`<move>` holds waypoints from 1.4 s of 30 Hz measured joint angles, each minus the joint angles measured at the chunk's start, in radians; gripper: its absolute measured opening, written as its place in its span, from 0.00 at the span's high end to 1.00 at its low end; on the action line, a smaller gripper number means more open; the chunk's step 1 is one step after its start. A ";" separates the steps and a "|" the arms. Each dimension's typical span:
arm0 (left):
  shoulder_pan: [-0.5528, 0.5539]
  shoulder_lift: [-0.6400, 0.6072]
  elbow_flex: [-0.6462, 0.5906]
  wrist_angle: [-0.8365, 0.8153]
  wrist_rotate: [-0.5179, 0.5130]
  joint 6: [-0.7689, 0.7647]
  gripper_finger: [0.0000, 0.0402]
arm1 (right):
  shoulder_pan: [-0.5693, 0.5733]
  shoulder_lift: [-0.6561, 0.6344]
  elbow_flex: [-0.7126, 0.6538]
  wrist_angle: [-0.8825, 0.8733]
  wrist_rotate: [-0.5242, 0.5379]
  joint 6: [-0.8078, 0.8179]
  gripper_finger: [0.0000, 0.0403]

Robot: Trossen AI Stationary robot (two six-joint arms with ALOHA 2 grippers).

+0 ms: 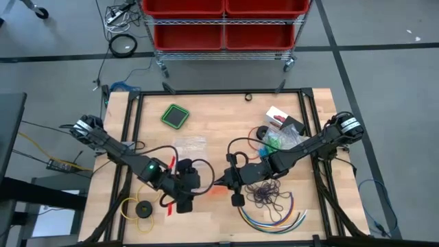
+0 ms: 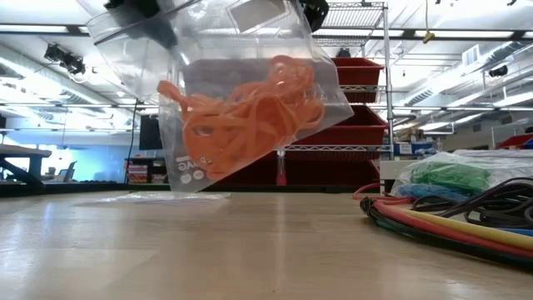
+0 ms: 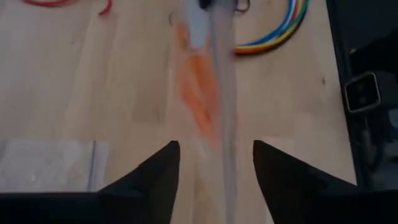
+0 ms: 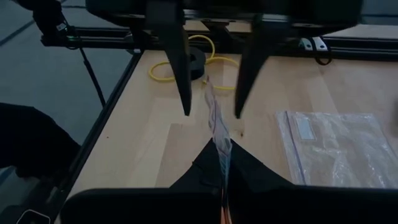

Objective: Sort rubber bands
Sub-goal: Close the transparent zip bag, then put the transparent zip bag on the middle right of the table

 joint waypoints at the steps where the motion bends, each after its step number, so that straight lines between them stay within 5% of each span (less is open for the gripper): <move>1: -0.004 0.000 0.000 -0.004 0.003 0.000 0.51 | 0.000 0.000 0.000 0.000 0.000 0.000 1.00; 10: -0.017 0.000 0.000 -0.052 0.061 0.007 0.95 | 0.000 0.000 0.000 0.000 0.000 0.000 1.00; 14: -0.017 0.000 0.000 -0.050 0.055 -0.002 0.99 | 0.000 0.000 0.000 0.000 0.000 0.000 1.00; 18: -0.017 0.000 0.000 -0.032 0.047 -0.021 0.93 | 0.000 0.000 0.000 0.000 0.015 0.000 1.00; 27: -0.022 0.000 0.000 -0.072 -0.012 -0.042 0.59 | -0.018 0.000 0.000 -0.066 0.059 0.077 1.00; 38: -0.150 -0.003 -0.003 -0.332 -0.447 -0.212 0.49 | -0.063 -0.005 0.000 -0.283 0.266 0.293 1.00; 42: -0.210 -0.005 -0.049 -0.327 -0.496 -0.292 0.49 | -0.068 -0.048 -0.002 -0.333 0.396 0.352 1.00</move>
